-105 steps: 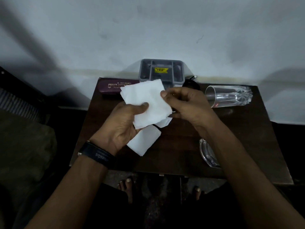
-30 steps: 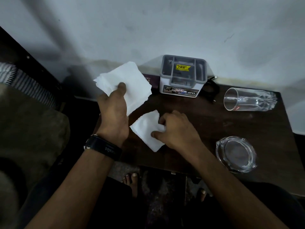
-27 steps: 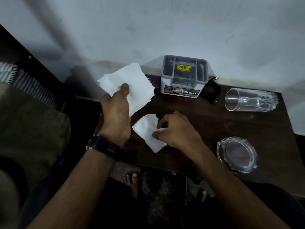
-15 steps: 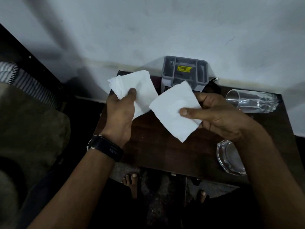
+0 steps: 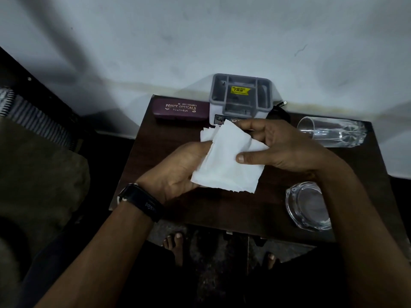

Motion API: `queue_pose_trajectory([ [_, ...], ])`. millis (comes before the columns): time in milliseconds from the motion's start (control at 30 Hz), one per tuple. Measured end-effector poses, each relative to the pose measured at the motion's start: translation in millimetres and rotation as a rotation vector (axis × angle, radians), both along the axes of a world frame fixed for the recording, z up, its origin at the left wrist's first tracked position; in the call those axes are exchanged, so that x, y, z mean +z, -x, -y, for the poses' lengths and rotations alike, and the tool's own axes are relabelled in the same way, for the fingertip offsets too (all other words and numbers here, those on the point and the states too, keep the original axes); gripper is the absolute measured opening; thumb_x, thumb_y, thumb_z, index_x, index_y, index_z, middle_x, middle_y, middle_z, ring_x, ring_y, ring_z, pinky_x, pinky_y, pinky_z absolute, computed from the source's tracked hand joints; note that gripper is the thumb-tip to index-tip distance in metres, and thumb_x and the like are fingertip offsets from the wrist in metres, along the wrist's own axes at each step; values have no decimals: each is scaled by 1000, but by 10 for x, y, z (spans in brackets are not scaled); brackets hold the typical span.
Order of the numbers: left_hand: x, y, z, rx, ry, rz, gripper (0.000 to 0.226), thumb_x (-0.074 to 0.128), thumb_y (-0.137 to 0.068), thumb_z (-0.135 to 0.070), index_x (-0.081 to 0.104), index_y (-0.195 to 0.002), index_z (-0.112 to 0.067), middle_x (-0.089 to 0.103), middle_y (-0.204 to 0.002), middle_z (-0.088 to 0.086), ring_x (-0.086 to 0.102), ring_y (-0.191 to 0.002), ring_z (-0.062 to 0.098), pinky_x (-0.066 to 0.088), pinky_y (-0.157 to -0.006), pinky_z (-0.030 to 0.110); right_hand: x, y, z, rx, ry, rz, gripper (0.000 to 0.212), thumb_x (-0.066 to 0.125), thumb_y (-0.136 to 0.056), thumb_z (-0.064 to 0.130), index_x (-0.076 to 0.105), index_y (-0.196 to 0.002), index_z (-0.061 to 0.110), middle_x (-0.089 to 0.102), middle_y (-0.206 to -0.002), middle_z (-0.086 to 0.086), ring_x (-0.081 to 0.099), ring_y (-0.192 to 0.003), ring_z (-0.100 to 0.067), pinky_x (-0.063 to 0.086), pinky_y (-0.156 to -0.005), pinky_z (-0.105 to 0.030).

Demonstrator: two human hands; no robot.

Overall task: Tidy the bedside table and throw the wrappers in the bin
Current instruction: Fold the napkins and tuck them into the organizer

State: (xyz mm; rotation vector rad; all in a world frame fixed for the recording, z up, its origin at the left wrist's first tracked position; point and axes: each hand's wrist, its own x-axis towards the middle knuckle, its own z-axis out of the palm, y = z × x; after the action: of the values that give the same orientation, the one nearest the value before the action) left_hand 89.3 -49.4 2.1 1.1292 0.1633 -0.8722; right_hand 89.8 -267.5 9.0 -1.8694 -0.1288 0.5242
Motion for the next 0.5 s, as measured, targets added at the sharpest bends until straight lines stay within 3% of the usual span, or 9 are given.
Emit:
queue_pose_trajectory([
  [100, -22, -35, 21, 38, 38, -52, 51, 48, -101, -50, 72, -127, -13, 74, -127, 12, 72, -115, 30, 58, -96, 43, 6, -1, -26, 14, 39, 33, 60, 82, -81, -1, 62, -135, 19, 79, -109, 12, 73, -102, -2, 56, -81, -15],
  [200, -38, -52, 30, 8, -23, -18, 61, 47, -98, -60, 67, -133, -14, 74, -130, 13, 71, -120, 32, 57, -101, 47, 5, 11, -57, 18, 34, 40, 58, 81, -82, -3, 63, -132, 19, 78, -103, 17, 73, -99, 2, 55, -79, -13],
  [333, -93, 6, 37, -48, -248, 104, 34, 75, -86, -31, 75, -112, -9, 79, -113, 16, 78, -102, 29, 62, -92, 44, -24, 8, -72, 36, 47, 54, 56, 81, -82, -3, 64, -131, 18, 78, -110, 9, 74, -103, -5, 59, -86, -21],
  [400, -130, 11, 23, -6, -265, 120, 17, 70, -95, -16, 75, -109, -7, 79, -112, 16, 78, -99, 26, 63, -90, 43, -30, 20, -97, 30, 75, 60, 56, 82, -82, 0, 64, -130, 20, 77, -113, 5, 73, -104, -6, 59, -89, -22],
  [500, -136, -10, 10, 71, -226, 88, 19, 65, -99, -12, 73, -115, -5, 79, -115, 15, 77, -106, 28, 63, -90, 43, -23, 6, -99, -108, 146, 128, 58, 85, -82, 18, 60, -132, 32, 71, -115, 10, 70, -104, -5, 56, -88, -21],
])
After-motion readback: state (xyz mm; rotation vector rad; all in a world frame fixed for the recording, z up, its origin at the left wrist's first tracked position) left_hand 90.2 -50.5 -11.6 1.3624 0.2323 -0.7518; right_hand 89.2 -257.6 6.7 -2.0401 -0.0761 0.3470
